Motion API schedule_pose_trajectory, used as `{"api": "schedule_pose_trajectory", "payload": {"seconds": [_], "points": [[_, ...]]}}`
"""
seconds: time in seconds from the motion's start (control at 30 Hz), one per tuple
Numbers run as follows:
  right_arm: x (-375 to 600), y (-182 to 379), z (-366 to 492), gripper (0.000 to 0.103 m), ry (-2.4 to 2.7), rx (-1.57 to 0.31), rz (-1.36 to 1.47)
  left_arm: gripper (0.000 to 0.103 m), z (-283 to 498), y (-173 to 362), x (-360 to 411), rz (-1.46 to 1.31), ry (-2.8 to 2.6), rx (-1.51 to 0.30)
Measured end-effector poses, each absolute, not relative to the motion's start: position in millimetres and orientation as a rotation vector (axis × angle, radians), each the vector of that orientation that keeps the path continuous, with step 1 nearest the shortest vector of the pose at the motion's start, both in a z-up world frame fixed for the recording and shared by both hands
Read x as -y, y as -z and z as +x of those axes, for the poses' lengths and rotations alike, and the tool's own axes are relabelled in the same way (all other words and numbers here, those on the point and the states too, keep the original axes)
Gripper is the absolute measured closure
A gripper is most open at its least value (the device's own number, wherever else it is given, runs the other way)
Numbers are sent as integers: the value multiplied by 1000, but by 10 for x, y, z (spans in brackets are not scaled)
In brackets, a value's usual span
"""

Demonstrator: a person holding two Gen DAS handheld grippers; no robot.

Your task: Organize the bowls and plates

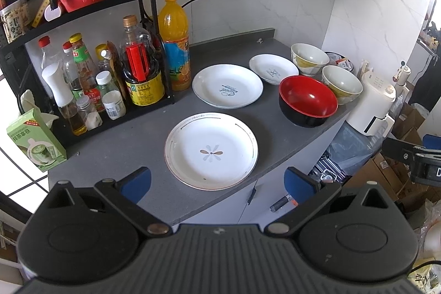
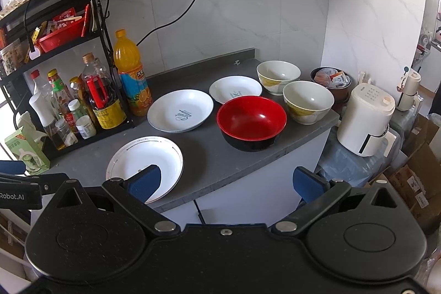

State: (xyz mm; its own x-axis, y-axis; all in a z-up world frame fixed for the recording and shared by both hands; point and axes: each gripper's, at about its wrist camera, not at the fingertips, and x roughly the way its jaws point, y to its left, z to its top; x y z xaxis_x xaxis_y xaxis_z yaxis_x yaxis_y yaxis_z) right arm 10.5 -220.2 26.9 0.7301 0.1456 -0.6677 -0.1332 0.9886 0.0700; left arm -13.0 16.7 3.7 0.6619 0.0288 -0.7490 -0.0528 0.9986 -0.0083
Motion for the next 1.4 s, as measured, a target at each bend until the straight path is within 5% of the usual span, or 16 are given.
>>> {"api": "schedule_pose_trajectory", "payload": {"seconds": [1.4], "points": [[1695, -154, 229, 0, -35, -711, 80, 1, 189, 37, -848, -26, -11, -822]]}}
